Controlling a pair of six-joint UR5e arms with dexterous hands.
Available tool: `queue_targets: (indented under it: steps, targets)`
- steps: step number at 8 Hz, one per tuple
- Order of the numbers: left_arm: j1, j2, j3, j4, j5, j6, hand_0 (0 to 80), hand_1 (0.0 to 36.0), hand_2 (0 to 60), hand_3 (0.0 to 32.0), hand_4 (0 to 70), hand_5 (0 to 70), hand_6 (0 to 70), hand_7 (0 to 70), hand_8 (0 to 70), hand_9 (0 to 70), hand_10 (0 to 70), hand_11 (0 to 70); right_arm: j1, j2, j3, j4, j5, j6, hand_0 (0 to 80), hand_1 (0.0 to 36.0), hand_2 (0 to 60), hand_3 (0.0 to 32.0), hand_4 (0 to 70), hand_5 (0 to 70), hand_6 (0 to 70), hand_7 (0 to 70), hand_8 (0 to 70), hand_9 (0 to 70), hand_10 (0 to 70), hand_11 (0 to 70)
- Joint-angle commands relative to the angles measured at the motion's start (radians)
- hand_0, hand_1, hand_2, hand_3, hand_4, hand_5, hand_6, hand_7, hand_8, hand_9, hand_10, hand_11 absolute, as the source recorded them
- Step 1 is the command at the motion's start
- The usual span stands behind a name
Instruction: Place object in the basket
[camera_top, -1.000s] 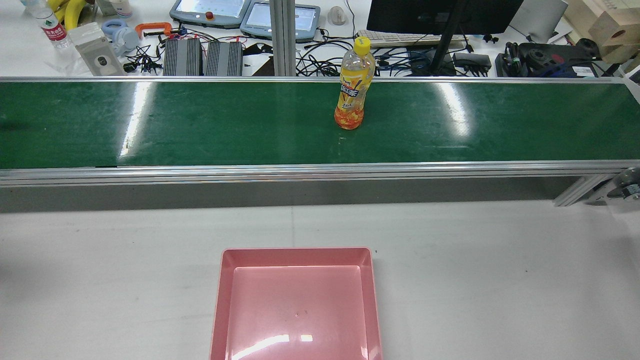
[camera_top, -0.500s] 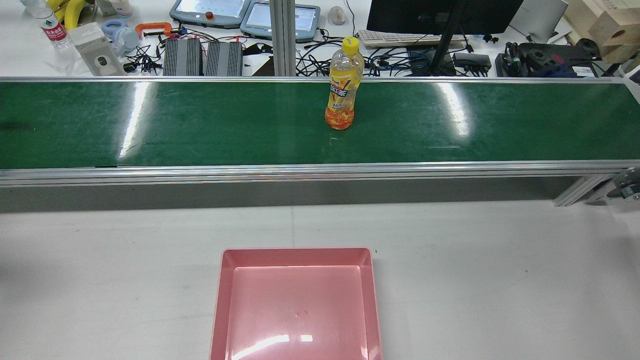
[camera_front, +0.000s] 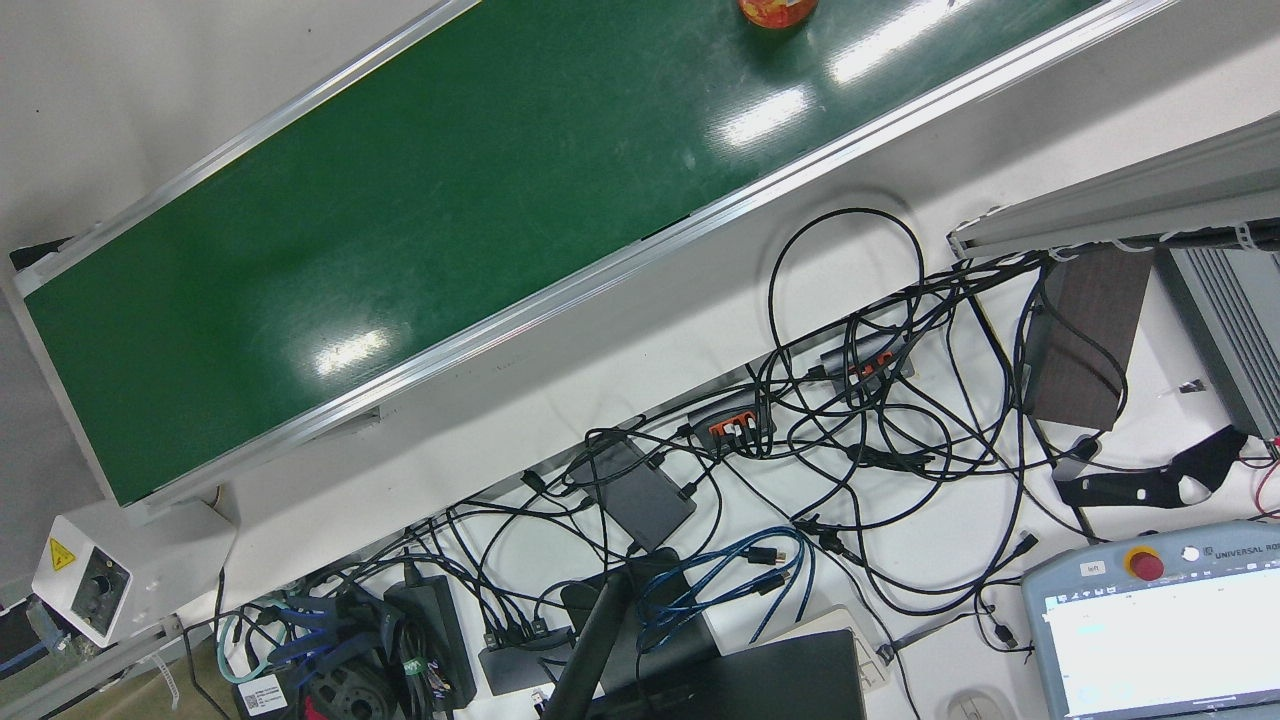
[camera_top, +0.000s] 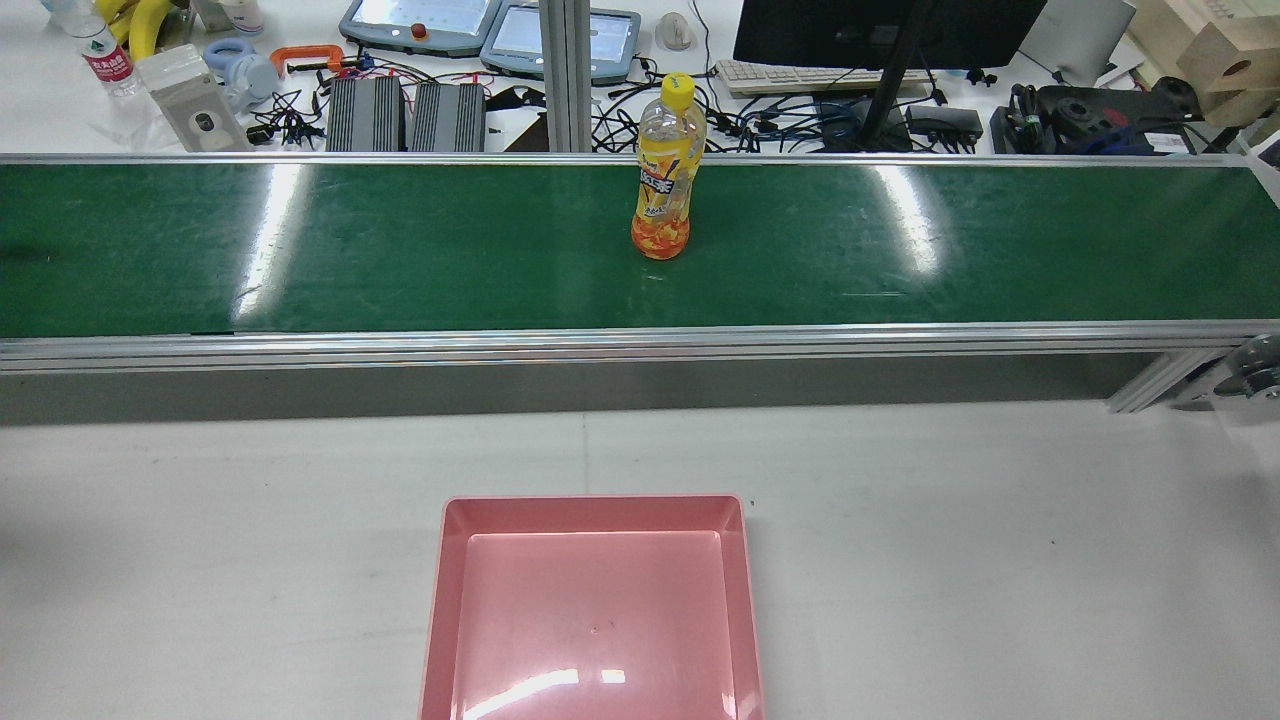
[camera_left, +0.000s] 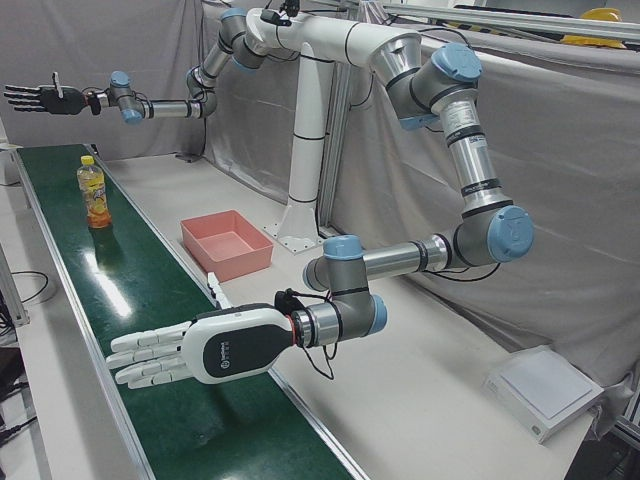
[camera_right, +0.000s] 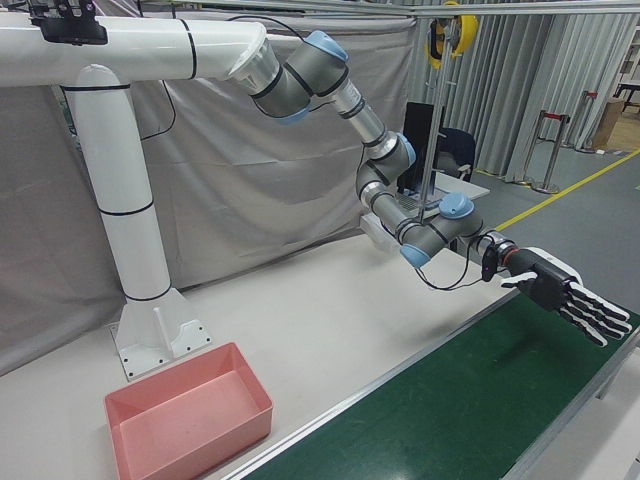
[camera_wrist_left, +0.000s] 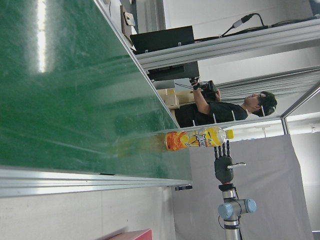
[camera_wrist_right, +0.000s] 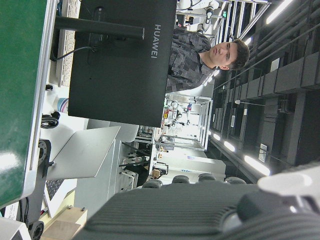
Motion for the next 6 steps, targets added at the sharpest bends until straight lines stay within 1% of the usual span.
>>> queue_targets:
  steps: [1, 4, 6]
  targets:
    - [0.0, 0.0, -0.008, 0.0, 0.001, 0.0, 50.7, 15.4, 0.0, 0.0, 0.0, 2.7, 0.0, 0.0, 0.0, 0.0, 3.6, 7.4, 0.0, 0.0, 0.0, 0.0, 0.0, 0.0, 0.0, 0.0, 0.0, 0.0, 0.0, 0.0, 0.0, 0.0, 0.0, 0.0, 0.0, 0.0]
    - [0.003, 0.0, -0.008, 0.0, 0.001, 0.002, 50.7, 15.6, 0.0, 0.0, 0.0, 2.8, 0.0, 0.0, 0.0, 0.0, 3.7, 7.6, 0.0, 0.0, 0.0, 0.0, 0.0, 0.0, 0.0, 0.0, 0.0, 0.0, 0.0, 0.0, 0.0, 0.0, 0.0, 0.0, 0.0, 0.0]
    - [0.003, 0.0, -0.008, 0.002, 0.001, 0.002, 50.3, 15.1, 0.0, 0.0, 0.0, 2.7, 0.0, 0.0, 0.0, 0.0, 3.9, 7.9, 0.0, 0.0, 0.0, 0.0, 0.0, 0.0, 0.0, 0.0, 0.0, 0.0, 0.0, 0.0, 0.0, 0.0, 0.0, 0.0, 0.0, 0.0]
